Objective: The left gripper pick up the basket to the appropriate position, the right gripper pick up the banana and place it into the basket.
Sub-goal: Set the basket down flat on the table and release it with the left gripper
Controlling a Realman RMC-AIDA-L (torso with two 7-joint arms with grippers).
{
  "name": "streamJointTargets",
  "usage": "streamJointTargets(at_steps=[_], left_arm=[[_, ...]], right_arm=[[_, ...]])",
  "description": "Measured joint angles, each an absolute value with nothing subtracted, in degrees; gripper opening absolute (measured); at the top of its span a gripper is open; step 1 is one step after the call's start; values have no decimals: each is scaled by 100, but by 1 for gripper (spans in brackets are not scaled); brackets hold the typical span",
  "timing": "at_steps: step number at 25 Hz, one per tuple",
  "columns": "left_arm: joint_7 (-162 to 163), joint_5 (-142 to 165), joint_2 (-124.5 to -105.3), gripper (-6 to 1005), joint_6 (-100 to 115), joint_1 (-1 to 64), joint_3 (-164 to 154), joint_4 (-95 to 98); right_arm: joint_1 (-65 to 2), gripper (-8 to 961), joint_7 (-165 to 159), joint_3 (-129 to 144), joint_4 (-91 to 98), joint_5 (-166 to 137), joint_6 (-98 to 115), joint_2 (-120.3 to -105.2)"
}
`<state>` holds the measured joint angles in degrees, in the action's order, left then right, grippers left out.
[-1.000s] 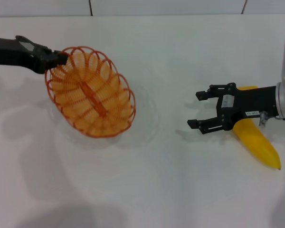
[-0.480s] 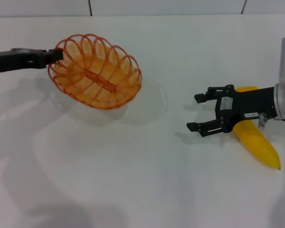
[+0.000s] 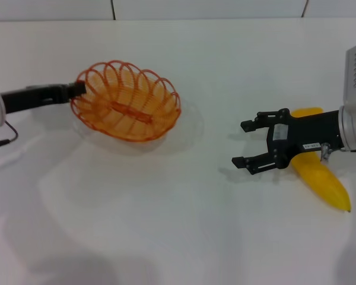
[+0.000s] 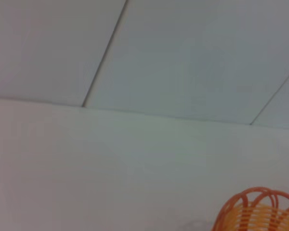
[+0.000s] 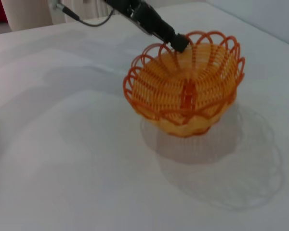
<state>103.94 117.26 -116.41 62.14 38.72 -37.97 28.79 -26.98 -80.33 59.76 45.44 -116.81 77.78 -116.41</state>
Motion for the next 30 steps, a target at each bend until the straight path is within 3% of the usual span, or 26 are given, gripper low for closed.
streamJointTargets(at_steps=[30], left_arm=[[9598, 10559, -11717, 47, 4980, 4317, -3813, 1104]], right_arm=[[-2830, 893, -8208, 6284, 4554, -11734, 7781, -11645]])
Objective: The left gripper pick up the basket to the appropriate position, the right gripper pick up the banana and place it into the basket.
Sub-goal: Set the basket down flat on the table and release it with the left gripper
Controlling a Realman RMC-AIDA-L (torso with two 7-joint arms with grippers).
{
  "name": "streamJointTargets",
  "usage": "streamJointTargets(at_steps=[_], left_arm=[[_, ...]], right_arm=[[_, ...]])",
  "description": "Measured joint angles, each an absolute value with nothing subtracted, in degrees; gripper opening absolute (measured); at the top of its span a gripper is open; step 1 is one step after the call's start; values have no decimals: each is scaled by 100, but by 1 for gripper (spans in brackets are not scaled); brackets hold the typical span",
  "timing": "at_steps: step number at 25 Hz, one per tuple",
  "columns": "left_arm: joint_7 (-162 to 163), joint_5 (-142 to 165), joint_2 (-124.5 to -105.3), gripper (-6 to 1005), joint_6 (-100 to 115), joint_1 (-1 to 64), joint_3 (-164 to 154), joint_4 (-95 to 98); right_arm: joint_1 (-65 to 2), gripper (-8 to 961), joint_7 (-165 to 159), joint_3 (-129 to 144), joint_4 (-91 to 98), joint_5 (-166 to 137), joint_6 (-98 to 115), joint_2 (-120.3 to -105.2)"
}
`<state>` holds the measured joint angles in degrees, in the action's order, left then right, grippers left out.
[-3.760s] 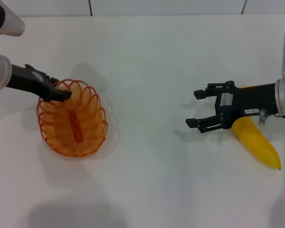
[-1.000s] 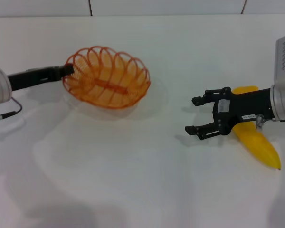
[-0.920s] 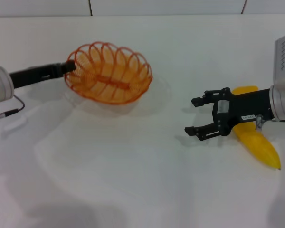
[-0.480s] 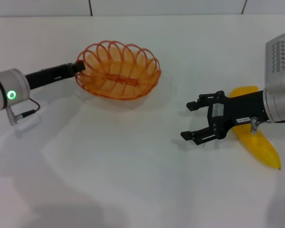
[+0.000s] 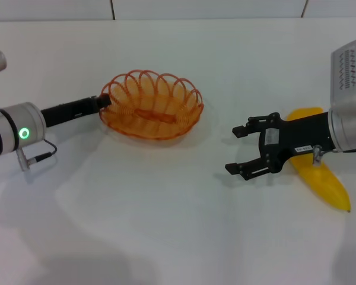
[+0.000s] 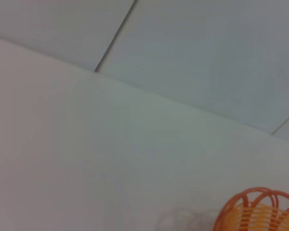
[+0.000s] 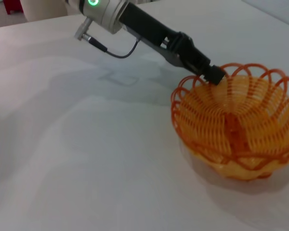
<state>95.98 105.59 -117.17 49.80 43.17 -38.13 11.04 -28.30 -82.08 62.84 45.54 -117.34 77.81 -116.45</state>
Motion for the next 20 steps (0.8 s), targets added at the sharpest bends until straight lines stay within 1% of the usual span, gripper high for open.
streamJointTargets(at_steps=[14, 20], left_arm=[[9589, 10528, -11725, 45, 4948, 4323, -3824, 1056], [9525, 10498, -11725, 95, 4978, 4313, -3818, 1054]], right_arm=[[-2878, 894, -8209, 6284, 4461, -11733, 7743, -11645], [-2884, 893, -8205, 6284, 4408, -11733, 7742, -11645]])
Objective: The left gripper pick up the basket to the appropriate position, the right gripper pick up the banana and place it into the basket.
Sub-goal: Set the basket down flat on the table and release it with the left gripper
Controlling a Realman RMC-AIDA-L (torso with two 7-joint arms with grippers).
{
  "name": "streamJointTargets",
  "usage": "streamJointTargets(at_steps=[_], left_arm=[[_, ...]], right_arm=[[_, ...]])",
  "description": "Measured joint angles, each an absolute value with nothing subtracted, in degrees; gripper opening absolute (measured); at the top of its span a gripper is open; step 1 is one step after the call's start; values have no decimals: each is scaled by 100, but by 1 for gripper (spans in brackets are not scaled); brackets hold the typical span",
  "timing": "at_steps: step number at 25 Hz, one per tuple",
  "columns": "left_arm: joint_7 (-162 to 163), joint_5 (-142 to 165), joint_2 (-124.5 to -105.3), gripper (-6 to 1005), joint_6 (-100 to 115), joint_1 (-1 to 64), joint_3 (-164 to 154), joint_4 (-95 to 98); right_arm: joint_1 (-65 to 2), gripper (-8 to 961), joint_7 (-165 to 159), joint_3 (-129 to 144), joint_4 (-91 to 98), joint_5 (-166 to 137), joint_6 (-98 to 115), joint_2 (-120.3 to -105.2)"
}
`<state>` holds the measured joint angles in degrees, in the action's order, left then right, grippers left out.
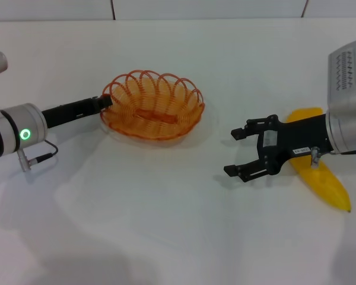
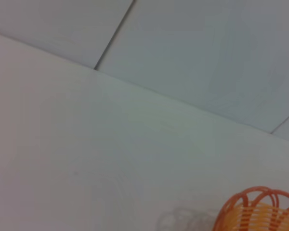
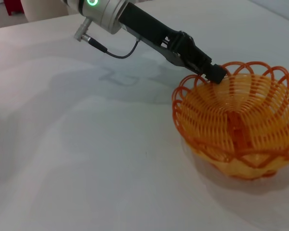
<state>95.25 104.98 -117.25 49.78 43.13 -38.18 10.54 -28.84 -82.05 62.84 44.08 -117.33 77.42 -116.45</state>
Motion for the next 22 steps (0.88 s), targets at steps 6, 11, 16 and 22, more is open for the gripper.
streamJointTargets(at_steps=[6, 11, 16, 22], left_arm=[[9396, 10466, -11725, 145, 5009, 4308, -3785, 1054], [9296, 10385, -11725, 216, 5070, 4311, -3811, 1054], [9170, 10363, -11725, 403, 5151, 4296, -3815, 1085], [8868, 10380, -11719, 533, 5215, 4221, -3823, 1184]], right_arm=[[-2884, 894, -8205, 6284, 4403, -11733, 7743, -11645], [-2883, 894, -8204, 6284, 4403, -11733, 7743, -11645], [-2871, 893, -8196, 6284, 4396, -11733, 7738, -11645], [-2842, 893, -8169, 6240, 4348, -11728, 7729, -11645]])
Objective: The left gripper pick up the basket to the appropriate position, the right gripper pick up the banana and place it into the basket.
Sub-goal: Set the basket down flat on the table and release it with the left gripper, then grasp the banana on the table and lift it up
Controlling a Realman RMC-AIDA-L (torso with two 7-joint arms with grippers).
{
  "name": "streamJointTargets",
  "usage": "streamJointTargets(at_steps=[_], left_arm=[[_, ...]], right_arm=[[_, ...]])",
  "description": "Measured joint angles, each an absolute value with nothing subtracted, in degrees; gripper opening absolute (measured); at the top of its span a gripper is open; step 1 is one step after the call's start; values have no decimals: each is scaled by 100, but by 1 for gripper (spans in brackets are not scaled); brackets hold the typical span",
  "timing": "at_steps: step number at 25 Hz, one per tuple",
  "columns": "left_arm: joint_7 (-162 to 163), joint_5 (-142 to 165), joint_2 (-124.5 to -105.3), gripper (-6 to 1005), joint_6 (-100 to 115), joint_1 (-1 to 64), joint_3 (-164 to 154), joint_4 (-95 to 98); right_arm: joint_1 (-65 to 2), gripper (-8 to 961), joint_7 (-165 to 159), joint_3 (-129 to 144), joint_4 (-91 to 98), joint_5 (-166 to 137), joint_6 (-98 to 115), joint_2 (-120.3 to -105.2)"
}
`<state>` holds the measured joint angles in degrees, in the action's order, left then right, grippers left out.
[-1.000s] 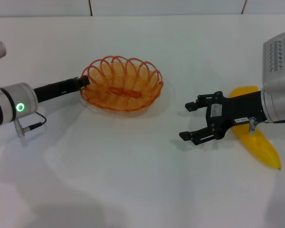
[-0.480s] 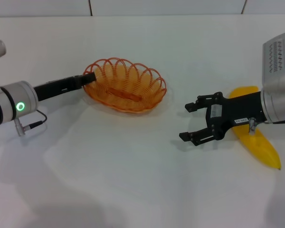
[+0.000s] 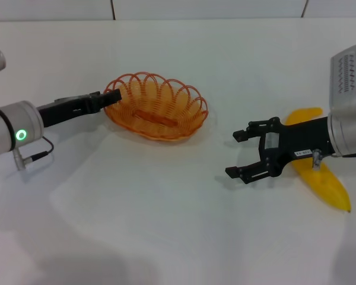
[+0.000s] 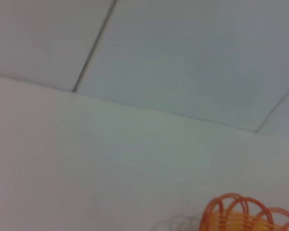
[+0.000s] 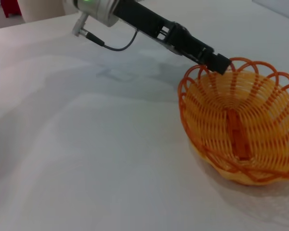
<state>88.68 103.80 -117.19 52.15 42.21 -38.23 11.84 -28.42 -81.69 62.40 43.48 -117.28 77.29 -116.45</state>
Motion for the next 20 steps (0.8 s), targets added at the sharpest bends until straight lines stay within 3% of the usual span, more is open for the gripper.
streamJointTargets(at_steps=[8, 20], left_arm=[[8352, 10329, -11718, 587, 5790, 3510, -4297, 2192], [6422, 9735, -11708, 582, 6729, 2962, -4342, 2464]], right_arm=[[-2828, 894, -8152, 6214, 4324, -11676, 7598, -11656], [-2604, 895, -7807, 6214, 4262, -11098, 7432, -11663]])
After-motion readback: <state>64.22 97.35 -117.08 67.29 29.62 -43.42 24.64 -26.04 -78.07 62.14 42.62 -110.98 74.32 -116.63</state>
